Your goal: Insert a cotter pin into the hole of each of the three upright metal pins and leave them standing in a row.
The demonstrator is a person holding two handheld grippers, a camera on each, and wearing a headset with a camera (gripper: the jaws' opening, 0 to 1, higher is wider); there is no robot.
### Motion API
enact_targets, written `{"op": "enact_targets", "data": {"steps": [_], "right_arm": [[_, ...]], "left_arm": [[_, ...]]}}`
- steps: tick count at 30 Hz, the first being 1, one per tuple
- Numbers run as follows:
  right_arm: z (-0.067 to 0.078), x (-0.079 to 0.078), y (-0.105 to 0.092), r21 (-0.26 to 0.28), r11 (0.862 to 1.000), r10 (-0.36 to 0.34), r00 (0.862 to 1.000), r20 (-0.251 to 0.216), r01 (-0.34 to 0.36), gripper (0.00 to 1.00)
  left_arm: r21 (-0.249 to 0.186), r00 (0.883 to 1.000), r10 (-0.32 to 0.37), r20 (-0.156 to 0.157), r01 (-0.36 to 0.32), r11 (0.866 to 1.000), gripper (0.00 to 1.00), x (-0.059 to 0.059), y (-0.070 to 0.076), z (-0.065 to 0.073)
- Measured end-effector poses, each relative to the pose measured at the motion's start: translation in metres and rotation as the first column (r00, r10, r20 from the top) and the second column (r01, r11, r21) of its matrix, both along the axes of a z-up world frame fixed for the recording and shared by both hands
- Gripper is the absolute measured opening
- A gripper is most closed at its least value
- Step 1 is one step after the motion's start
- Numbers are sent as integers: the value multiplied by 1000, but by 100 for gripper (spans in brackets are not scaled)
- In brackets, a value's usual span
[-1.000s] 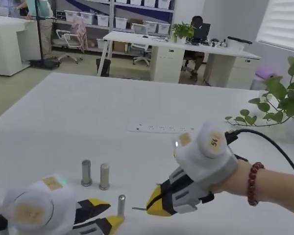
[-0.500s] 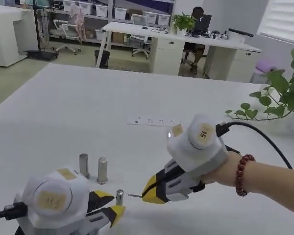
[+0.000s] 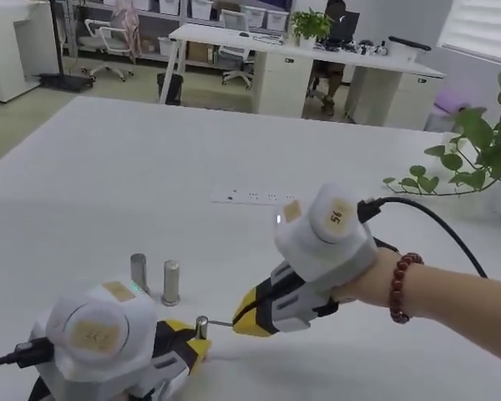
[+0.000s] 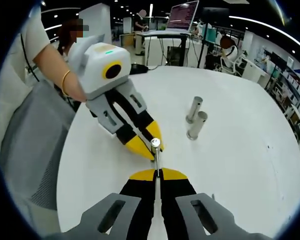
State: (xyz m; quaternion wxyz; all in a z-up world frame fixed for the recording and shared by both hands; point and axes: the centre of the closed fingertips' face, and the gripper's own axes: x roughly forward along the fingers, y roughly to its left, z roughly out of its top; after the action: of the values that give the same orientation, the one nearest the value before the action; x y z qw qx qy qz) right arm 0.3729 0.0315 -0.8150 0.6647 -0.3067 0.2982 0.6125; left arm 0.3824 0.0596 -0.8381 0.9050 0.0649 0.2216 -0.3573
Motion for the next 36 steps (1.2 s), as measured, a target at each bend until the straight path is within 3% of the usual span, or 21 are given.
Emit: {"op": "enact_targets", "data": {"steps": [20, 36], "right_arm": [[0, 0, 10, -52, 997, 49, 998, 26, -48, 4], [1, -1, 19, -42, 998, 45, 999, 23, -44, 4]], "left_arm": [[-14, 1000, 26, 5, -26, 1000, 7, 0, -2, 0], [-12, 999, 48, 13, -48, 999, 7, 0, -4, 0]]}}
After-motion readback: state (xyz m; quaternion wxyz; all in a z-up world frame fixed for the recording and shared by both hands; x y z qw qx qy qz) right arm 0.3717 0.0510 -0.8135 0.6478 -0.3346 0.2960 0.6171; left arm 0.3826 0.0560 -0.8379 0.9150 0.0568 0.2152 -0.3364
